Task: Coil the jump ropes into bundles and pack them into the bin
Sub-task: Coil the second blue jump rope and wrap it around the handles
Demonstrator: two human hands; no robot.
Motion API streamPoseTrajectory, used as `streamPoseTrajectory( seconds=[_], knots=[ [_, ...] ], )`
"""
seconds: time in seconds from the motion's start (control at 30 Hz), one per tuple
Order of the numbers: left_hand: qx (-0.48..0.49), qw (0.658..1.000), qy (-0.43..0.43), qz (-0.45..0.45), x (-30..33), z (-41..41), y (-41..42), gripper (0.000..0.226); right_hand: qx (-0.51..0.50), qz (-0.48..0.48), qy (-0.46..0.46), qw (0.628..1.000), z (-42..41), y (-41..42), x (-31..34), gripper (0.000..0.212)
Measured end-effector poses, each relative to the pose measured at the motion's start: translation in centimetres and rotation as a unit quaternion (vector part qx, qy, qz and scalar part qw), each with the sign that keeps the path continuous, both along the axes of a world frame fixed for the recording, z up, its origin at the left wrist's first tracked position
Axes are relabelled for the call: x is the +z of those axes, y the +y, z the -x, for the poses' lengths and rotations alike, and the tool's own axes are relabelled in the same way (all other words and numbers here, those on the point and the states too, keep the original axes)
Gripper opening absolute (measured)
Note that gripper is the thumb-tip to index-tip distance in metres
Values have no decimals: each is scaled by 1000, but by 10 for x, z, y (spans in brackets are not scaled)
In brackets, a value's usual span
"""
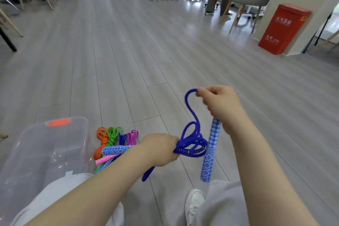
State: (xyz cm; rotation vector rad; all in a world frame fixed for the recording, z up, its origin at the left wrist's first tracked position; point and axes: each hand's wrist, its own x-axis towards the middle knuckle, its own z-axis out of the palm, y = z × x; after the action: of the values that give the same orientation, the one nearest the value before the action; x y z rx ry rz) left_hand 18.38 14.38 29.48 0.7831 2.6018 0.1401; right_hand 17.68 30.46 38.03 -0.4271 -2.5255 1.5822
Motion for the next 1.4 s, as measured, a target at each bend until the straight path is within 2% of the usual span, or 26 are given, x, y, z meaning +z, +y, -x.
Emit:
streamPoseTrajectory(
  seconds=[0.07,0.13,0.23,0.33,0.37,0.4,0.47,0.57,0.6,0.67,0.73,0.83,0.93,1.07,1.2,1.33,1.4],
  knots=[
    [39,994,-33,-98,12,2,-5,12,-48,-8,-22,999,5,30,-6,19],
    [130,961,-86,-227,24,10,-16,19,-76,-13,-57,995,5,58,-11,18],
    [248,860,-143,-423,35,24,-38,29,-71,-44,-123,989,4,80,-20,17],
    [274,733,-207,-587,49,31,-50,29,-29,-91,-186,978,7,82,-28,16],
    [261,710,-222,-616,56,30,-52,28,-19,-106,-202,973,9,81,-31,16],
    [238,704,-234,-627,60,28,-53,28,-13,-120,-216,969,12,80,-34,16],
    [172,736,-264,-599,67,18,-54,28,-12,-156,-241,958,18,79,-41,16],
    [40,846,-298,-439,71,-3,-48,28,1,-221,-281,934,22,76,-52,17],
    [2,870,-314,-380,72,-10,-44,27,9,-240,-293,925,22,74,-56,21],
    [-61,888,-359,-280,74,-24,-33,23,28,-268,-302,914,21,68,-61,24],
    [-119,911,-360,-162,71,-35,-17,20,39,-264,-286,920,22,59,-61,23],
    [-194,925,-326,-20,52,-47,5,17,54,-225,-206,951,23,40,-49,24],
    [-232,944,-229,44,26,-51,14,21,77,-192,-111,972,17,19,-23,22],
    [-181,969,-109,129,-1,-40,12,25,108,-105,5,989,-6,-9,13,22],
    [-95,981,-21,166,-13,-11,6,29,166,-22,46,985,-32,-34,39,20],
    [60,996,-4,63,-21,27,-14,18,263,34,53,963,-49,-48,46,15],
    [148,989,-4,-12,-29,43,-30,31,334,77,29,939,-54,-46,46,14]
  ],
)
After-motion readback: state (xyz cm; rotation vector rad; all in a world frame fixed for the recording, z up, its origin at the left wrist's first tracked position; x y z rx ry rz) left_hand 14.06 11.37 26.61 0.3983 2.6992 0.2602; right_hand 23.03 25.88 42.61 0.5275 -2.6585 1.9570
